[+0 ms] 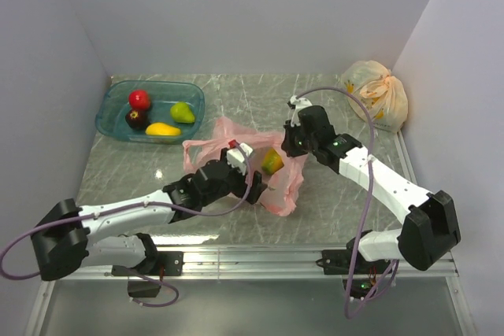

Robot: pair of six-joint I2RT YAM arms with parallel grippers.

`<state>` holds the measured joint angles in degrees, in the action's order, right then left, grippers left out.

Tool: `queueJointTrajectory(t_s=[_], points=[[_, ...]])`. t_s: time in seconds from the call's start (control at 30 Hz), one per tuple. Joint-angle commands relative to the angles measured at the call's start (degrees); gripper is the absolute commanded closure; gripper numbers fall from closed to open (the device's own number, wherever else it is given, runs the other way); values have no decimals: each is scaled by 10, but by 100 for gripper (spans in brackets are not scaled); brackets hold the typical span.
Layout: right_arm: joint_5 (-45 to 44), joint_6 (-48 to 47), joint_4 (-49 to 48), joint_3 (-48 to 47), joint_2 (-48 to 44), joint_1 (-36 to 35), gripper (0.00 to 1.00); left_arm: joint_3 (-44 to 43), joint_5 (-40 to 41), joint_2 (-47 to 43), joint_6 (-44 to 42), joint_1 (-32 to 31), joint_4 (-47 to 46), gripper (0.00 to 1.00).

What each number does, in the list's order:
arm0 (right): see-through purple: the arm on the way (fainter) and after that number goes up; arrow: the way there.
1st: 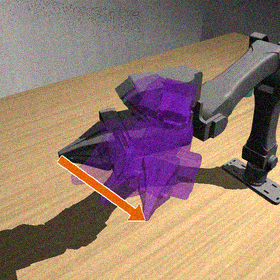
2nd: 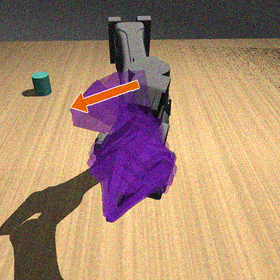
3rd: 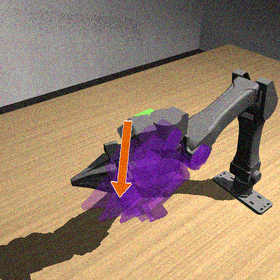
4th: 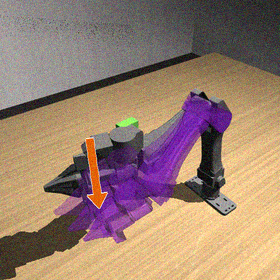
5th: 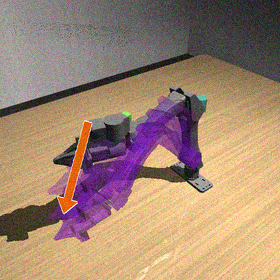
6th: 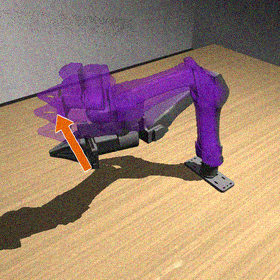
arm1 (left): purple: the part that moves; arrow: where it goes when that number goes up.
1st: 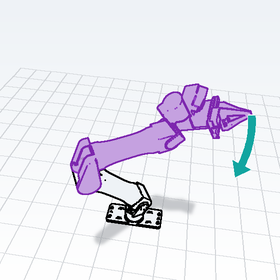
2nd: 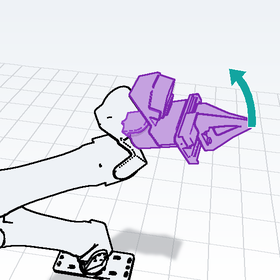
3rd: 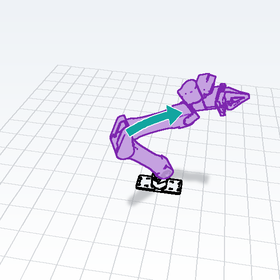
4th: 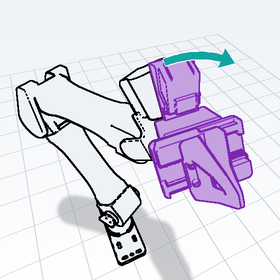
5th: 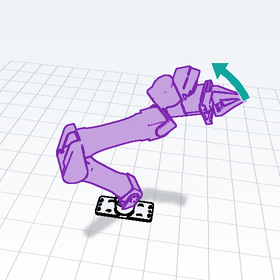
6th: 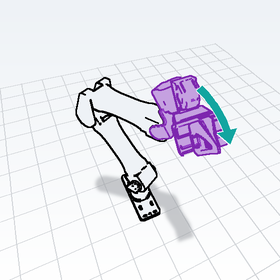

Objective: Untie the knot of the plastic bag and take out the fruit

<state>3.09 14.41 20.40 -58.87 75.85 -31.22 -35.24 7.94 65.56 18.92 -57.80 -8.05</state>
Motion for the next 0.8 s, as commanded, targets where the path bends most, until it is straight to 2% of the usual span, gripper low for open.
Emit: queueJointTrajectory(t_s=[0.0,0.27,0.53,0.77], points=[[17,-9,-35,17,-26,2,100,-38,29,45,-92,0,-127,1],[62,3,-43,26,-39,2,100,-100,40,228,-183,12,-253,1],[67,7,-34,38,-40,3,100,-149,-32,368,-201,58,-324,0],[94,21,-46,56,-32,2,100,-175,-89,452,-167,79,-386,1]])
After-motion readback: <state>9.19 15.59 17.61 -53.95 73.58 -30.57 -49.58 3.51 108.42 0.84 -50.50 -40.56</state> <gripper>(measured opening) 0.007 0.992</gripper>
